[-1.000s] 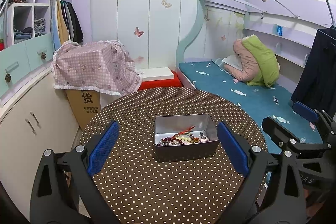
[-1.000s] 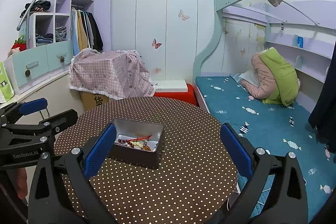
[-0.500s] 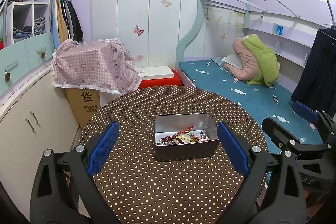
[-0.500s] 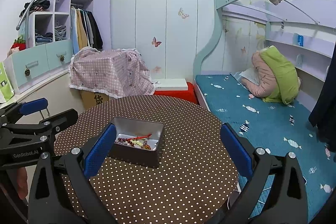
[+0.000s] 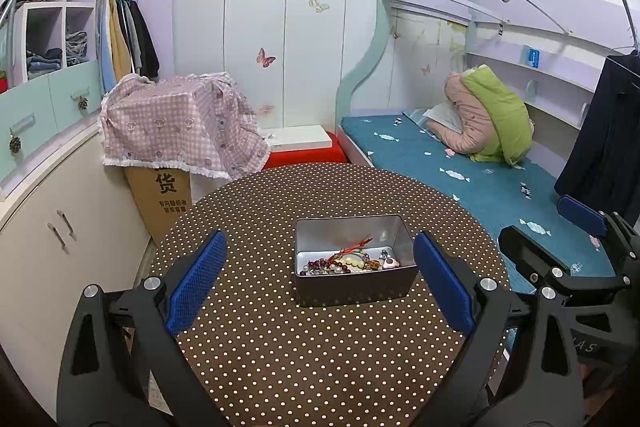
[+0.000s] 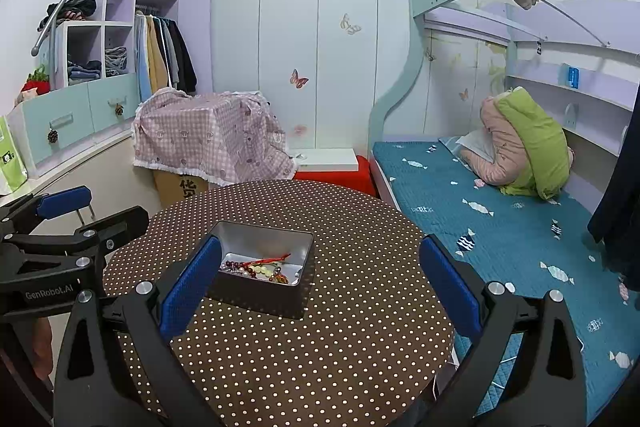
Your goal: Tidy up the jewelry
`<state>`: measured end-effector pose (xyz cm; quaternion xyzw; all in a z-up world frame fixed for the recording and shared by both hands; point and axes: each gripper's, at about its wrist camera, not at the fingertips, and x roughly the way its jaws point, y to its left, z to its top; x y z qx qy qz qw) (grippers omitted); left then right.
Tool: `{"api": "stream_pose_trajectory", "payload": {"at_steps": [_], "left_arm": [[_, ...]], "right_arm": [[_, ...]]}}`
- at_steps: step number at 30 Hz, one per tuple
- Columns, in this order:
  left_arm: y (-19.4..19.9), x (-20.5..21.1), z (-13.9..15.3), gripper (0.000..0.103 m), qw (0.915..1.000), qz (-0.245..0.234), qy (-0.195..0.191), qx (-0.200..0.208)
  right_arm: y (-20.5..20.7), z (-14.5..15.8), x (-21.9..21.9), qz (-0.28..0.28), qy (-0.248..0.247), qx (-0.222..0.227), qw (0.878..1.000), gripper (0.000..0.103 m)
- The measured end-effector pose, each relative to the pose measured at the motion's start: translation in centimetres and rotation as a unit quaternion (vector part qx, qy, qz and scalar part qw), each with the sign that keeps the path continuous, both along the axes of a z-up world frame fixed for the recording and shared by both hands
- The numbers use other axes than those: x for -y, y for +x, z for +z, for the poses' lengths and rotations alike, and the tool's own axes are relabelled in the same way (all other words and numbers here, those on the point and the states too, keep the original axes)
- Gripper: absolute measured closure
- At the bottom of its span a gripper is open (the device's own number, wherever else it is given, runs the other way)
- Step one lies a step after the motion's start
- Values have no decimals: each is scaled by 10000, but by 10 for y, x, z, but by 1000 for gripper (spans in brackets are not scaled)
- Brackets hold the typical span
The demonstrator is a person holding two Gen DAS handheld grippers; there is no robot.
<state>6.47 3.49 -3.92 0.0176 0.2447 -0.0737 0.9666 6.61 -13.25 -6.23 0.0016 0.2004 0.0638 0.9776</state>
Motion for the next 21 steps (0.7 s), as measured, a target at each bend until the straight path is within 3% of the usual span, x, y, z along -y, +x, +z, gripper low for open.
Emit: {"api": "stream_pose_trajectory", "payload": {"at_steps": [21], "left_arm": [[-3, 1, -1, 9, 10000, 8, -8, 5]], "right_arm": [[-1, -1, 1, -11, 9, -3, 10000, 8]]}}
